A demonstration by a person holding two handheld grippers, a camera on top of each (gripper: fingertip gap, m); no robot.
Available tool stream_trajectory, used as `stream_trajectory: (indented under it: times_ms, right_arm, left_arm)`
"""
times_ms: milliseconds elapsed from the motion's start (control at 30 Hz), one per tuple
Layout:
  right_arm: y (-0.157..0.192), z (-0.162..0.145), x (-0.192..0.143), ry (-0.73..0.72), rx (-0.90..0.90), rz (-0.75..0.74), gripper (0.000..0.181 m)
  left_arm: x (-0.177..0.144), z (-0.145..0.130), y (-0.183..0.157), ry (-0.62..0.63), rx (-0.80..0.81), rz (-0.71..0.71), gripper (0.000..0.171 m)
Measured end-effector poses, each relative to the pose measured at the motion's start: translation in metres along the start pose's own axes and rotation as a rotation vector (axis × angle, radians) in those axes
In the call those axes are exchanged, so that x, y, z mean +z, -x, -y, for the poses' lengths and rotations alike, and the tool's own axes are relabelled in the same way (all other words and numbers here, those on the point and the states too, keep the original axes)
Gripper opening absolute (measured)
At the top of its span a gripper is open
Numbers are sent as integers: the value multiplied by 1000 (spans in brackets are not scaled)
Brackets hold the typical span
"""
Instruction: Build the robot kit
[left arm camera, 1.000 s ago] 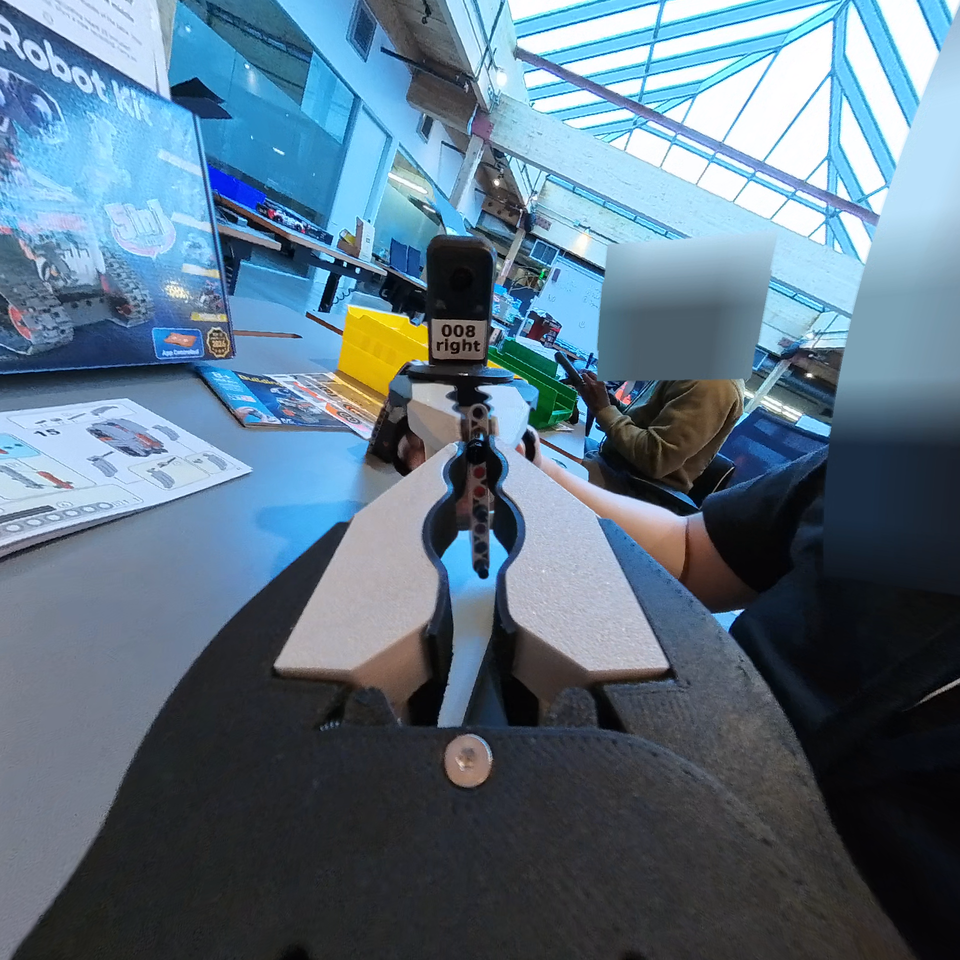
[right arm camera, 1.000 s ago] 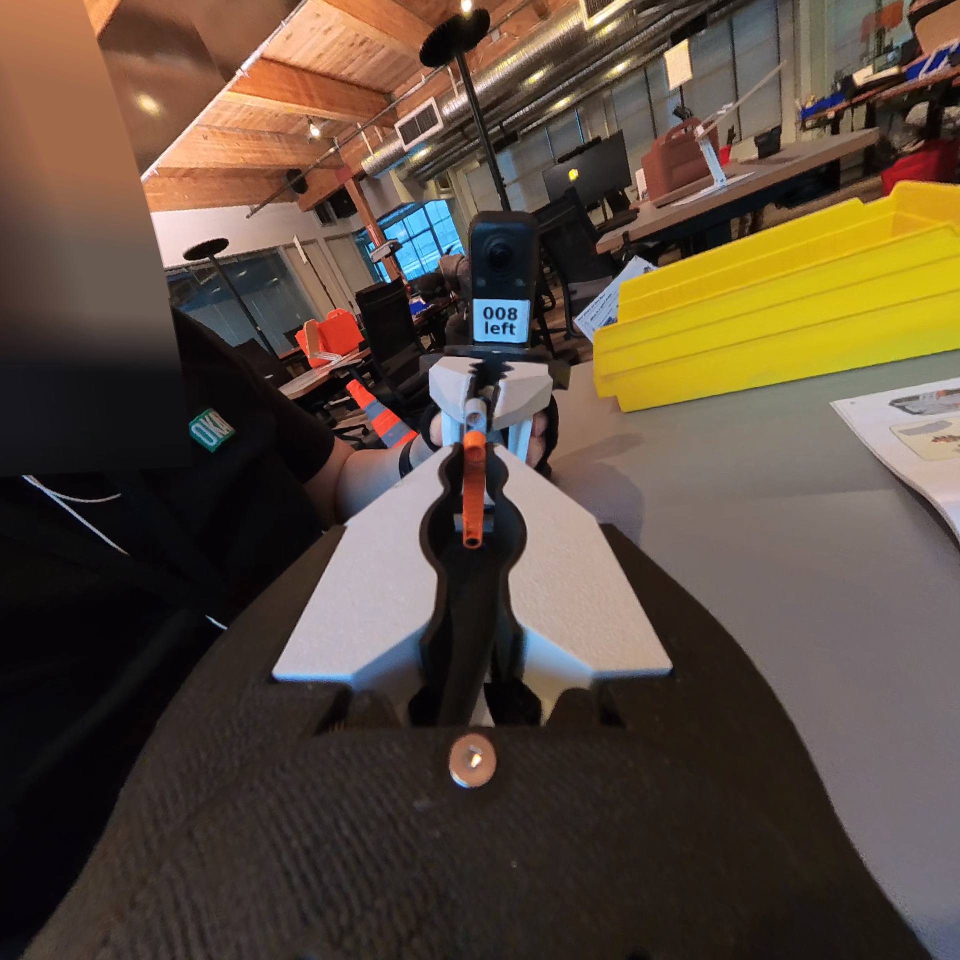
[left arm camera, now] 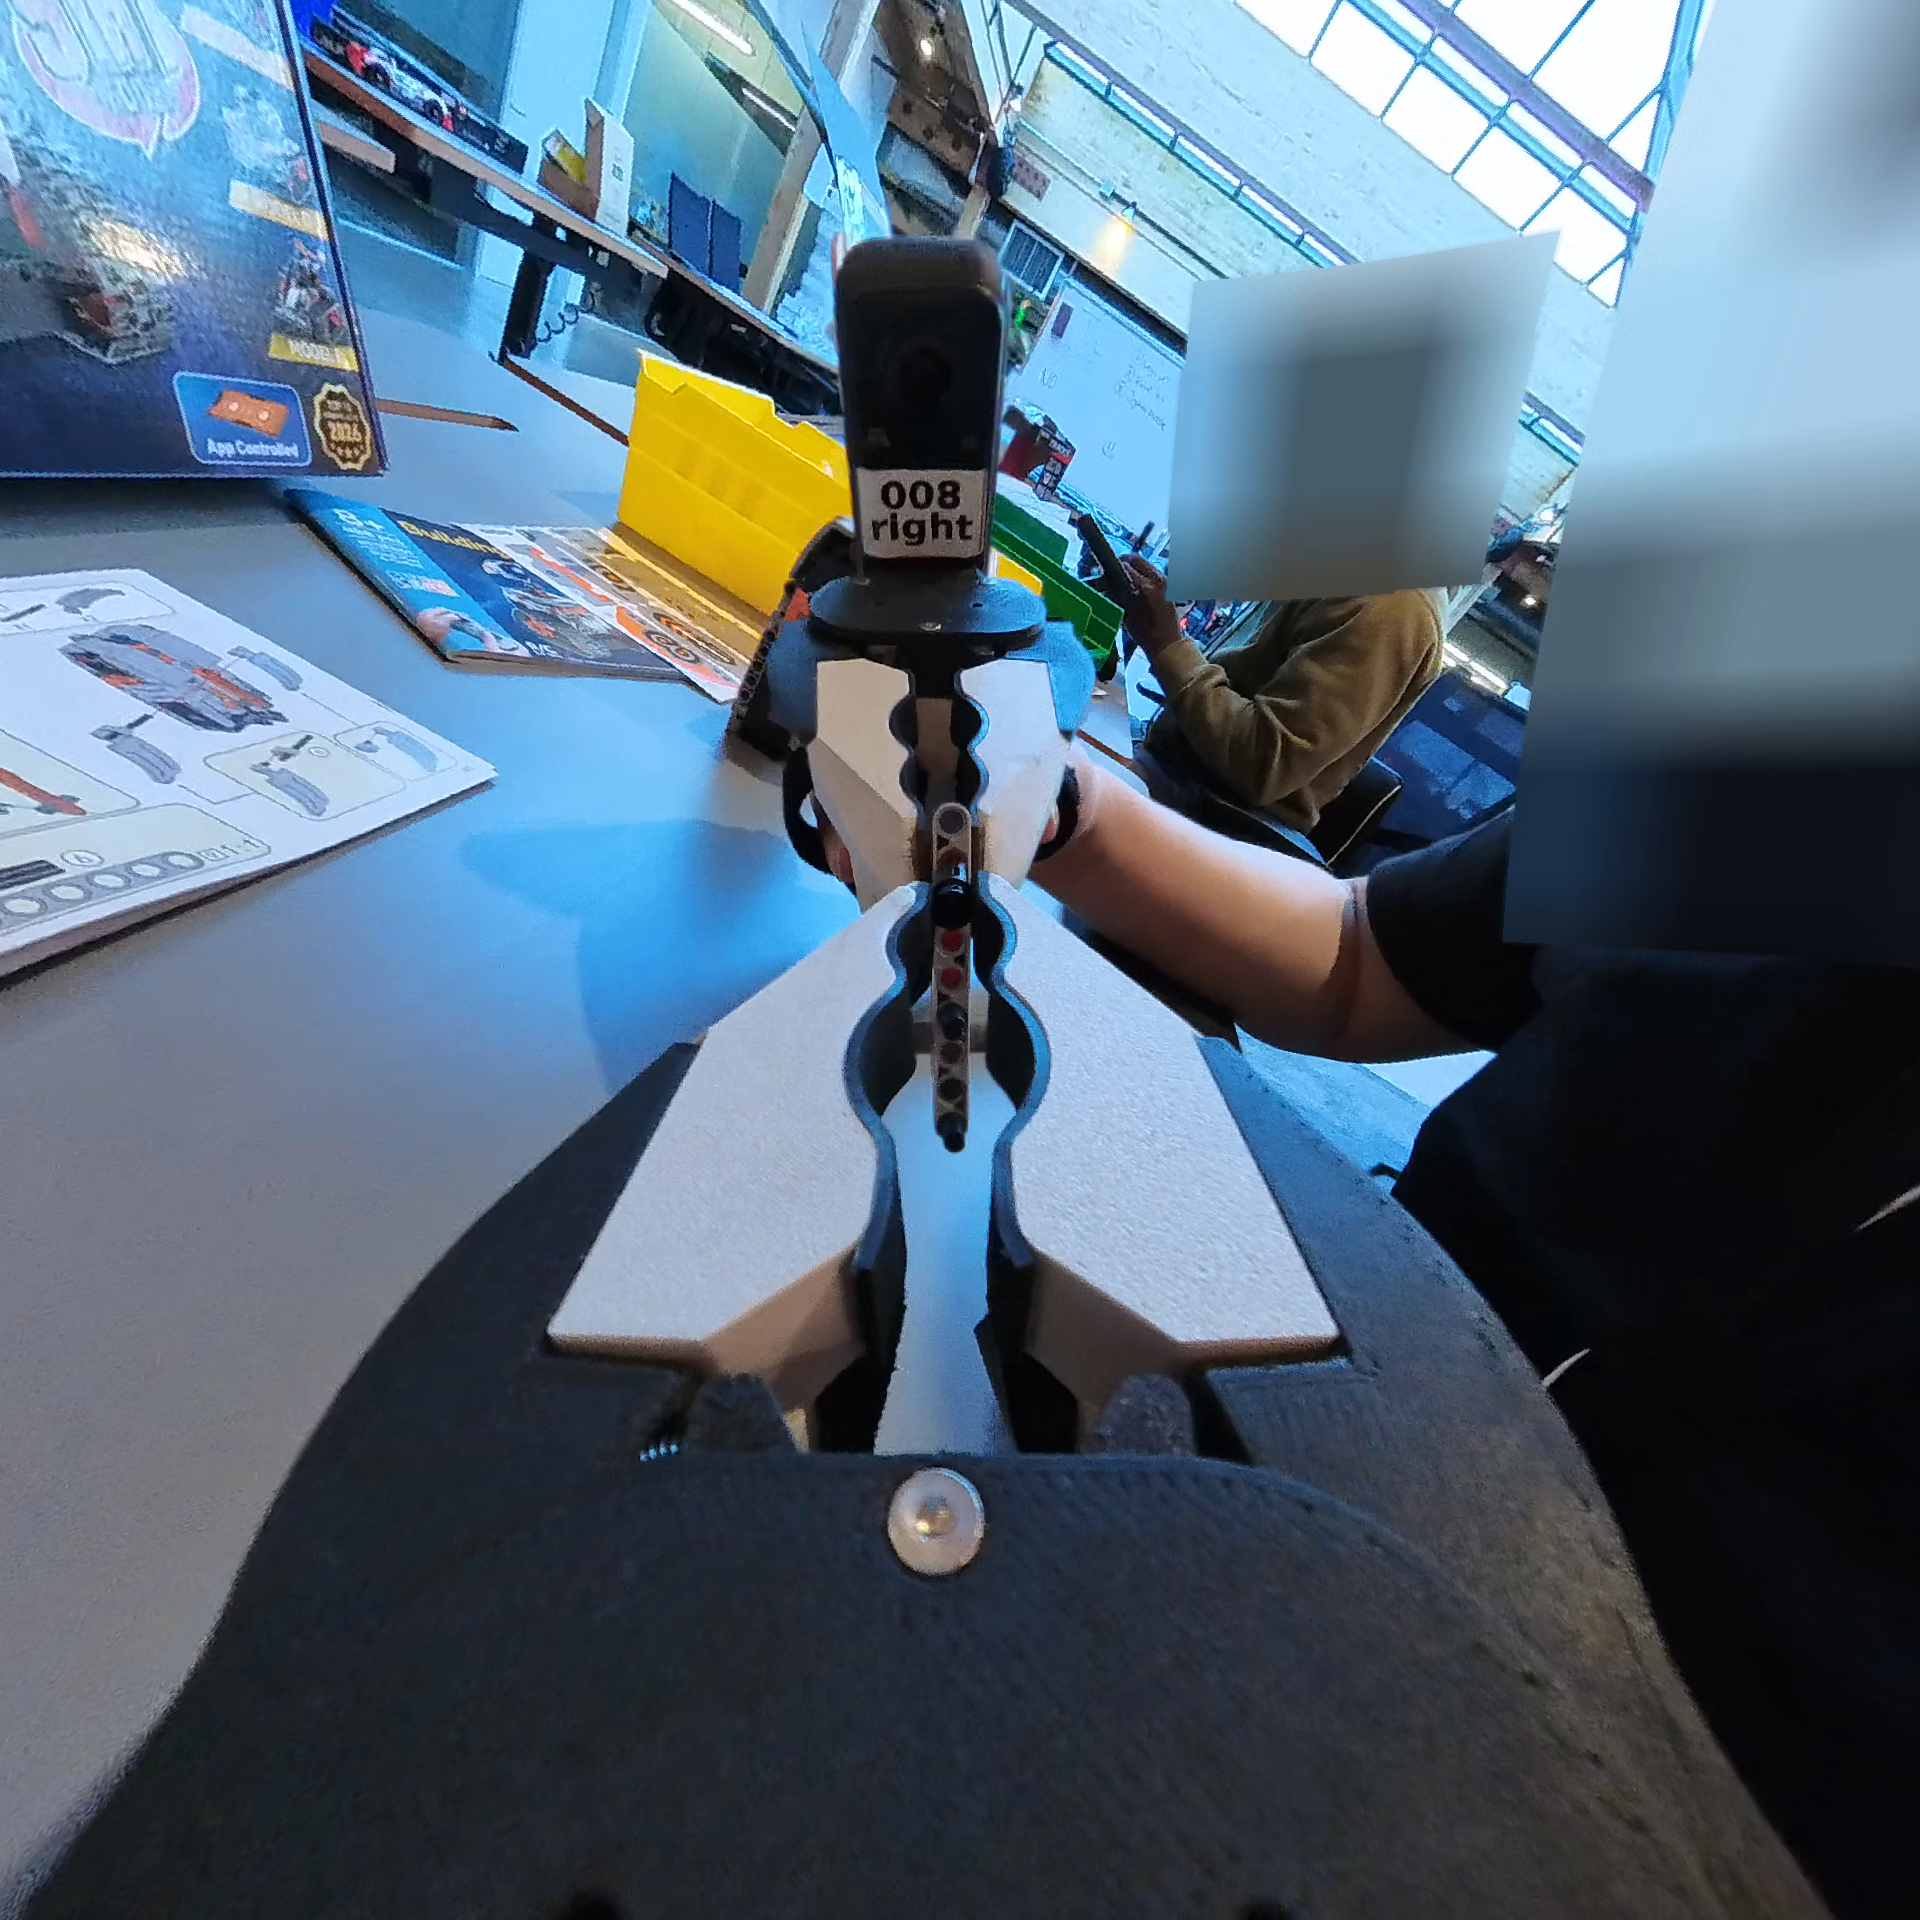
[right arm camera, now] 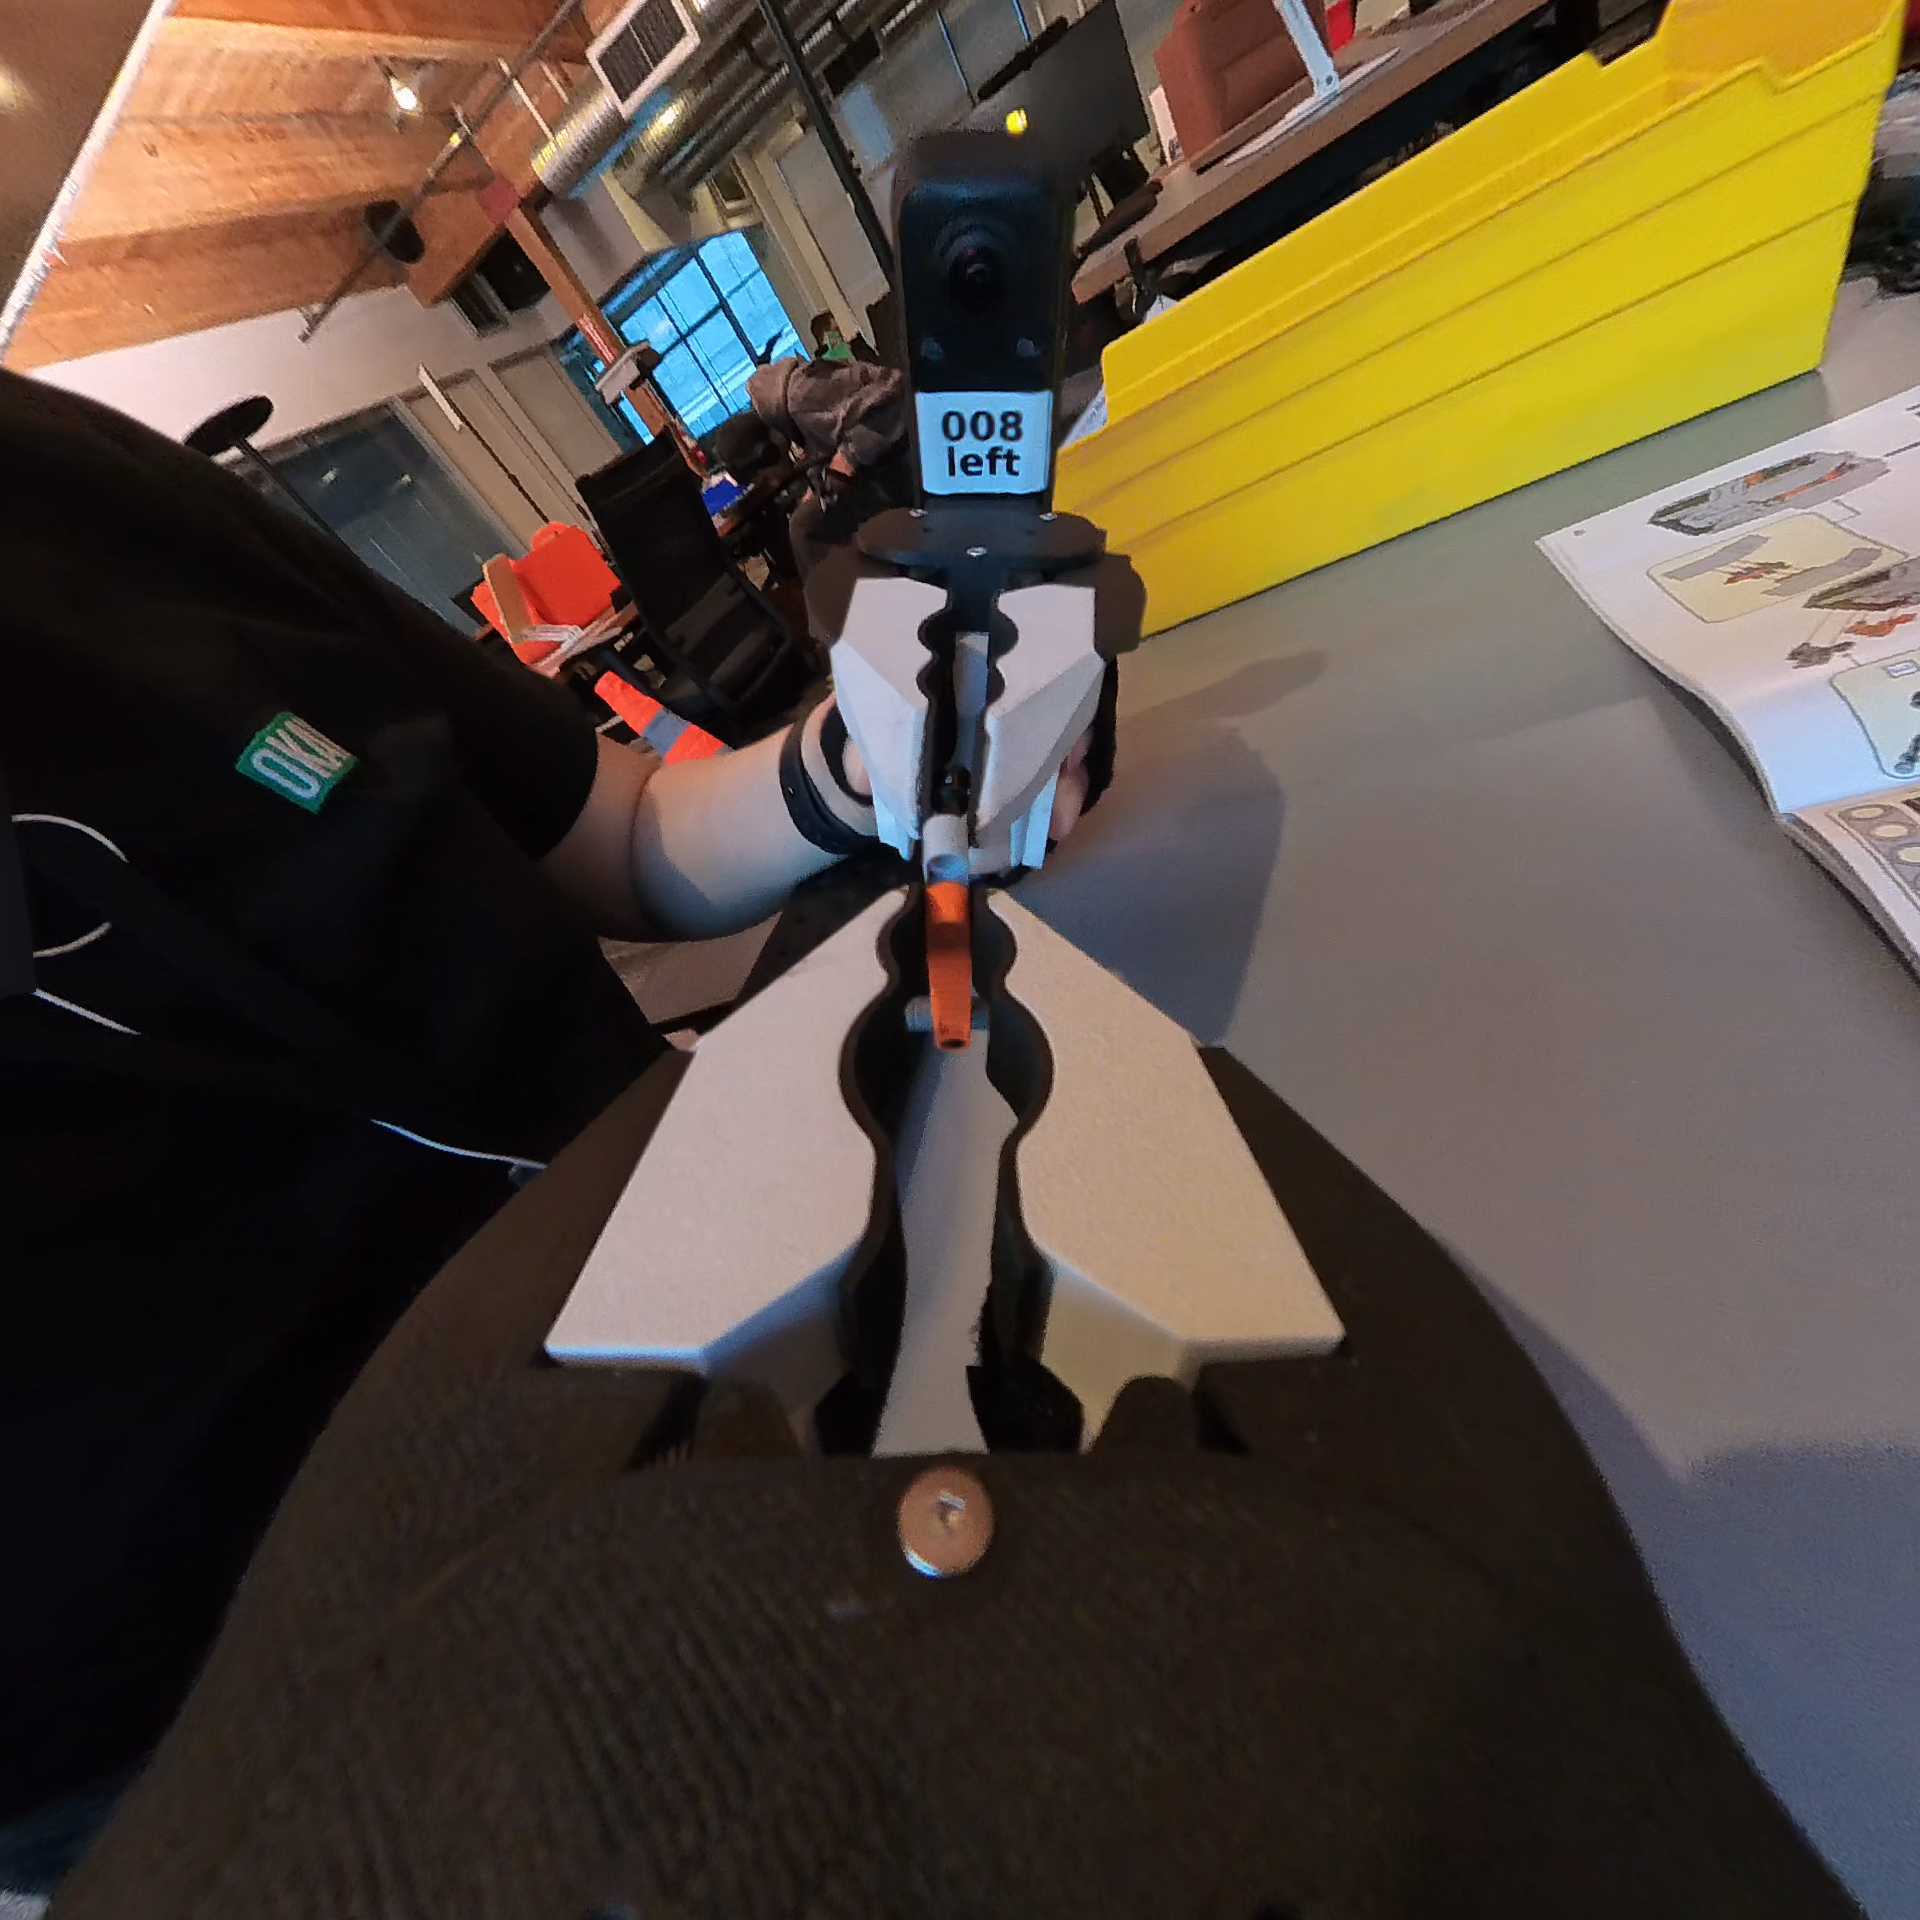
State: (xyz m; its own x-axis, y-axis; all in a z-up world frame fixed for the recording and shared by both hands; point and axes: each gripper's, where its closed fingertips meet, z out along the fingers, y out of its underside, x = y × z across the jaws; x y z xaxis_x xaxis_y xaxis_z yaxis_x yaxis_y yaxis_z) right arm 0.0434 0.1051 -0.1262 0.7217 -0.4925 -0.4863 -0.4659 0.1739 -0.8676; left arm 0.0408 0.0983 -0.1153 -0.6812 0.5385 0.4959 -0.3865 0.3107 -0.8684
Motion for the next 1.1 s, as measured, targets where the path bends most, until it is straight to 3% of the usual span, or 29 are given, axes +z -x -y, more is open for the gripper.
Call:
stream_trajectory:
  times_ms: [533,767,1100]
  right_arm:
    - [-2,-11,4,66,-39,-37,7]
    - [3,8,-7,-36,-27,-7,6]
    - [-20,-12,-10,98,-108,-156,7]
  left_arm:
    - [1,-9,2,58,54,46,4]
    - [3,-15,5,90,59,68,5]
    - [0,-13,12,74,70,115,5]
